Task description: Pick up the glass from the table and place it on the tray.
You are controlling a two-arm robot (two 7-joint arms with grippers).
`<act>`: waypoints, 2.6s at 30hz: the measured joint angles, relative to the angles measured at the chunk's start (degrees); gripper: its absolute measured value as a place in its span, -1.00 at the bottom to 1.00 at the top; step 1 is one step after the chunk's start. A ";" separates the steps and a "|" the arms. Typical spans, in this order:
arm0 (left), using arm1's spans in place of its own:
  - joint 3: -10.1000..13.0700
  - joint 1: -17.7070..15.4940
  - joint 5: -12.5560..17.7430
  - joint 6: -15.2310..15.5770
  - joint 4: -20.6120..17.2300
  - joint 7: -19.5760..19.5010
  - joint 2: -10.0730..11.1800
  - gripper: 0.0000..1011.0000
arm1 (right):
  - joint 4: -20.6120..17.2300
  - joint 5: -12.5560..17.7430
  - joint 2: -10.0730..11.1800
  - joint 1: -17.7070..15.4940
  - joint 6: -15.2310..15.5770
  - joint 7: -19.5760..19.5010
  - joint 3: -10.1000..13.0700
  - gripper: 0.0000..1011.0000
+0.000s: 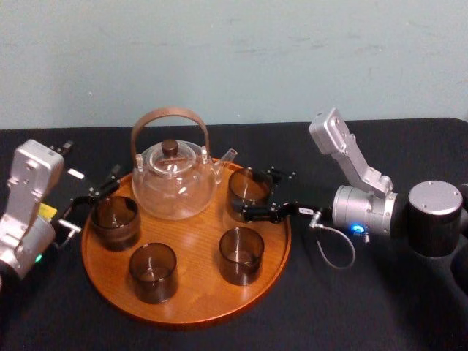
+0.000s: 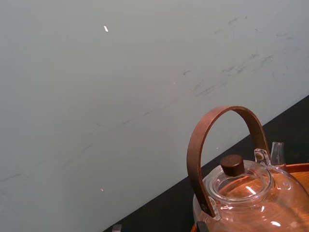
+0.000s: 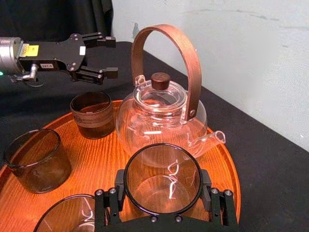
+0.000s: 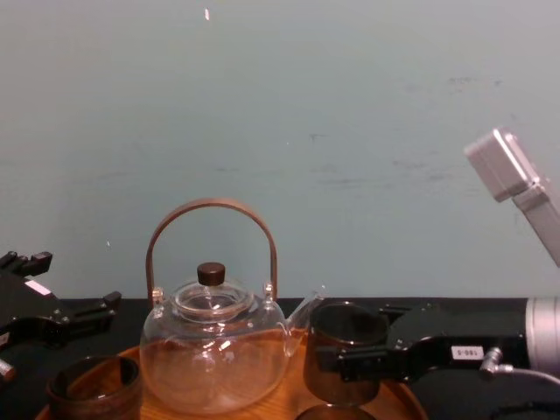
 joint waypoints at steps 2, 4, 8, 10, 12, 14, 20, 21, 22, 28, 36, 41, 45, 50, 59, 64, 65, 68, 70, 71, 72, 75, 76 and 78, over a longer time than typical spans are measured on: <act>0.00 0.00 0.00 0.00 0.00 0.00 0.00 0.98 | 0.45 -0.08 -0.20 0.17 -0.18 -0.02 -0.10 0.79; 0.00 -0.01 0.00 0.00 0.00 0.00 0.00 0.98 | 0.97 -0.23 -0.43 0.34 -0.38 -0.04 -0.21 0.79; 0.00 -0.01 0.00 0.00 0.00 0.00 0.00 0.98 | 1.59 -0.36 -0.75 0.58 -0.67 -0.09 -0.28 0.79; 0.00 -0.01 0.00 0.00 0.00 0.00 0.00 0.98 | 2.05 -0.53 -1.00 0.76 -0.89 -0.15 -0.33 0.79; 0.00 0.00 0.00 0.00 0.00 0.00 0.00 0.98 | 2.41 -0.68 -1.21 0.91 -1.06 -0.17 -0.36 0.79; 0.00 0.00 0.00 0.00 0.00 0.00 0.00 0.98 | 2.71 -0.81 -1.35 1.05 -1.15 -0.19 -0.40 0.79; 0.00 0.00 0.00 0.00 0.00 0.00 0.00 0.98 | 3.50 -1.42 -1.77 1.37 -1.43 -0.28 -0.61 0.79; 0.00 0.00 0.00 0.00 0.00 0.00 0.00 0.98 | 3.58 -1.48 -1.80 1.40 -1.46 -0.28 -0.61 0.79; 0.00 0.00 0.00 0.00 0.00 0.00 0.00 0.98 | 3.80 -1.62 -1.89 1.47 -1.53 -0.29 -0.64 0.79; 0.00 0.00 0.00 0.00 0.00 0.00 0.00 0.98 | 4.59 -2.13 -2.25 1.60 -1.71 -0.34 -0.75 0.79; 0.00 0.00 0.00 0.00 0.00 0.00 0.00 0.98 | 5.28 -2.66 -2.51 1.60 -1.74 -0.41 -0.76 0.79; 0.00 0.00 0.00 0.00 0.00 0.00 0.00 0.98 | 5.44 -2.97 -2.63 1.59 -1.78 -0.50 -0.69 0.79; 0.00 0.00 0.00 0.00 0.00 0.00 0.00 0.98 | 5.49 -3.18 -2.64 1.50 -1.79 -0.57 -0.58 0.79; 0.00 0.00 0.00 0.00 0.00 0.00 0.00 0.98 | 5.47 -3.62 -2.64 1.41 -1.76 -0.93 -0.57 0.79; 0.00 0.00 0.00 0.00 0.00 0.00 0.00 0.98 | 5.44 -3.55 -2.61 1.40 -1.72 -0.87 -0.52 0.79; 0.00 -0.01 0.00 0.00 0.00 0.00 0.00 0.98 | 5.41 -3.48 -2.61 1.40 -1.71 -0.82 -0.52 0.89; 0.00 0.00 0.00 0.00 0.00 0.00 0.00 0.98 | 5.41 -3.46 -2.61 1.40 -1.70 -0.81 -0.52 0.93; 0.00 0.00 0.00 0.00 0.00 0.00 0.00 0.98 | 5.41 -3.45 -2.61 1.40 -1.69 -0.79 -0.52 0.98; 0.00 -0.01 0.00 0.00 0.00 0.00 0.00 0.98 | 5.41 -3.44 -2.61 1.40 -1.68 -0.78 -0.52 0.98; 0.00 0.00 0.00 0.00 0.00 0.00 0.00 0.98 | 5.41 -3.43 -2.61 1.40 -1.67 -0.77 -0.52 0.98; 0.00 0.00 0.00 0.00 0.00 0.00 0.00 0.98 | 5.41 -3.43 -2.61 1.40 -1.67 -0.76 -0.52 0.98; 0.00 0.00 0.00 0.00 0.00 0.00 0.00 0.98 | 5.41 -3.42 -2.61 1.40 -1.66 -0.75 -0.52 0.98; 0.00 0.00 0.00 0.00 0.00 0.00 0.00 0.98 | 5.41 -3.41 -2.61 1.40 -1.66 -0.74 -0.52 0.98; 0.00 0.00 0.00 0.00 0.00 0.00 0.00 0.98 | 5.41 -3.40 -2.61 1.40 -1.65 -0.73 -0.52 0.98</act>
